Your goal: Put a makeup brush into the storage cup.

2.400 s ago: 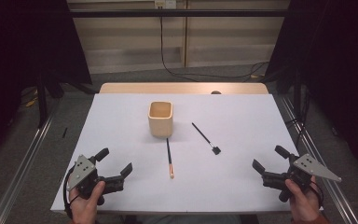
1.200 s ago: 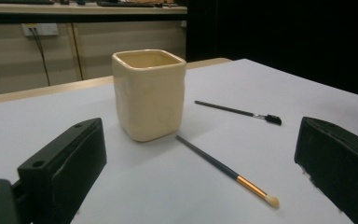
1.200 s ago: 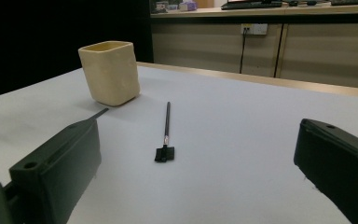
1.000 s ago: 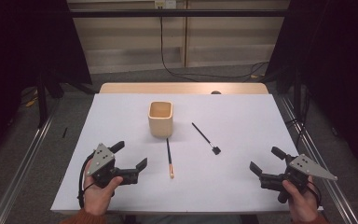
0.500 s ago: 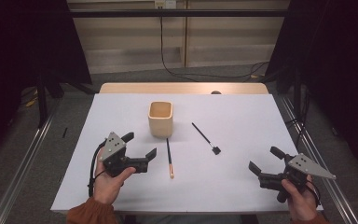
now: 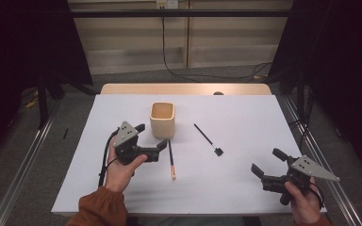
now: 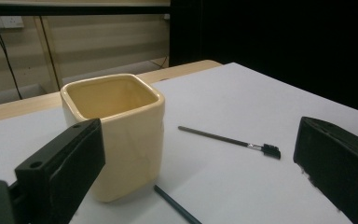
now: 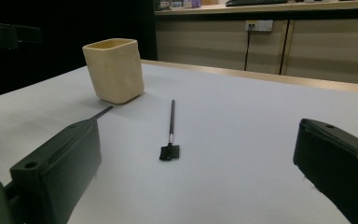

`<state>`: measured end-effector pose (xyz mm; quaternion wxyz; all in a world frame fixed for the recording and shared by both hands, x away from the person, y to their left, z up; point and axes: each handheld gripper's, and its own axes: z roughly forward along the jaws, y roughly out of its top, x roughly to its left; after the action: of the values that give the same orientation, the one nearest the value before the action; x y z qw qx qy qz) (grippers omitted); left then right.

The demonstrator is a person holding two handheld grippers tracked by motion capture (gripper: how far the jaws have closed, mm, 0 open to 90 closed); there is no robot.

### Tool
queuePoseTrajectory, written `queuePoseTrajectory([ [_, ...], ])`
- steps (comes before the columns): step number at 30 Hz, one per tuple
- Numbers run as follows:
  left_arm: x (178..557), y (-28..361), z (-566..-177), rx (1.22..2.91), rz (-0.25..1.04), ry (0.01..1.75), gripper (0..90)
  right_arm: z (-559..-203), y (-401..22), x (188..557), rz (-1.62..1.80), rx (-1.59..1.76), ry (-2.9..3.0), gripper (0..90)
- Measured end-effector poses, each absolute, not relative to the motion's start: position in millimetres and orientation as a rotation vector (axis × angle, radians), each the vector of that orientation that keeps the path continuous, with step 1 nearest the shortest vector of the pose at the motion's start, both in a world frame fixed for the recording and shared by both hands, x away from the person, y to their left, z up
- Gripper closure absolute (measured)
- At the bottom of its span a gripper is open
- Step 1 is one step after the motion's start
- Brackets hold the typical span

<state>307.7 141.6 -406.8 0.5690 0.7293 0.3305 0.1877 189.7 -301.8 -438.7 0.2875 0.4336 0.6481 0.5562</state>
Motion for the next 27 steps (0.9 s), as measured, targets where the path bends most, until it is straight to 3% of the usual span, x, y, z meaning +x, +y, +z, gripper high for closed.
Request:
queuePoseTrajectory([
  [16, 334.6, 132.1, -412.8, 1.795, 0.439, 0.796, 3.0, -439.8, -300.1, 191.1, 1.484, 1.162, 1.753, 0.0],
  [27, 340.6, 117.4, -407.9, 1.945, 0.387, 0.778, 4.6, -440.5, -299.6, 191.1, 1.486, 1.162, 1.767, 0.1],
])
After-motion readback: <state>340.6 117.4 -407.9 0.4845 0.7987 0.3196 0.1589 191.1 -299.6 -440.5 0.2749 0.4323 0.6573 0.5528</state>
